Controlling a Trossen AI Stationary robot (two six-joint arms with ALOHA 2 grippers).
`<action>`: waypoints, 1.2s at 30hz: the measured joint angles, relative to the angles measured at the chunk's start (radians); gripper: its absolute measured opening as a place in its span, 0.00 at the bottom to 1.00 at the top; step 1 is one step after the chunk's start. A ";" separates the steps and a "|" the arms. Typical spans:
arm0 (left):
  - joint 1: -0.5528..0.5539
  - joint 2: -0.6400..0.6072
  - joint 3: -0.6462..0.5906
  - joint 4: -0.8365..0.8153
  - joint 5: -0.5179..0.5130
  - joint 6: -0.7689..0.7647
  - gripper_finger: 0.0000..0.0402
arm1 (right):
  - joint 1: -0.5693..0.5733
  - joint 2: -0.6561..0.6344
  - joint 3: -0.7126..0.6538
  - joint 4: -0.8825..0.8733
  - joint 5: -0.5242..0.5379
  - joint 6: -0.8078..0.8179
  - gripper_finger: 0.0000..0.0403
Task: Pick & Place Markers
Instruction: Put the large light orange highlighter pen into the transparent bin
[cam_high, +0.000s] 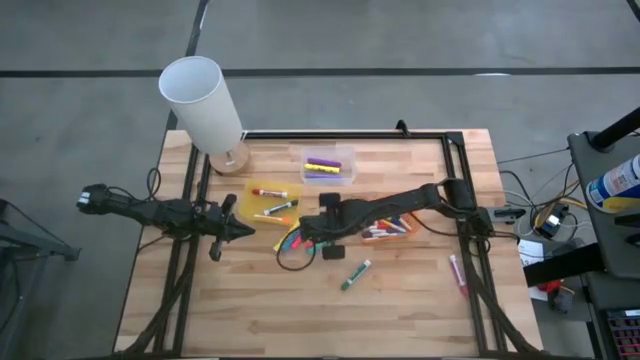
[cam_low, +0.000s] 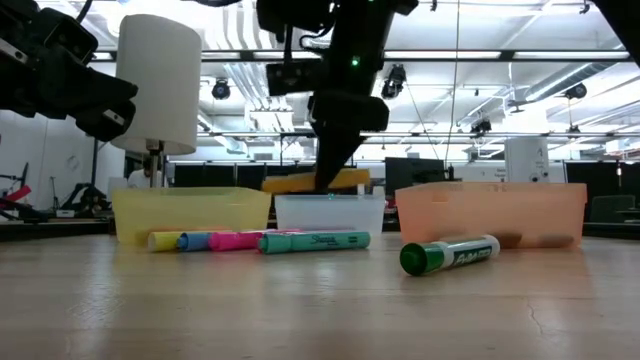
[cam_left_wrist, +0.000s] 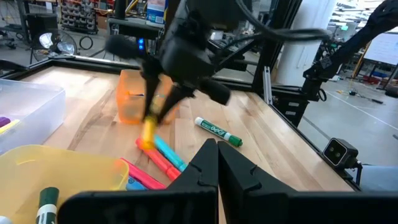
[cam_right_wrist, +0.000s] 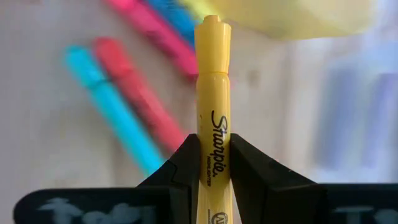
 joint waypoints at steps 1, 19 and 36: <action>0.000 0.000 0.000 0.000 0.000 0.000 0.00 | -0.006 -0.007 0.000 -0.004 0.027 -0.009 0.15; 0.000 0.000 0.000 0.000 0.000 0.000 0.00 | -0.196 -0.037 0.002 -0.004 0.187 -0.087 0.15; 0.000 0.000 0.000 0.000 0.000 0.000 0.00 | -0.335 -0.038 0.001 0.061 0.173 -0.193 0.16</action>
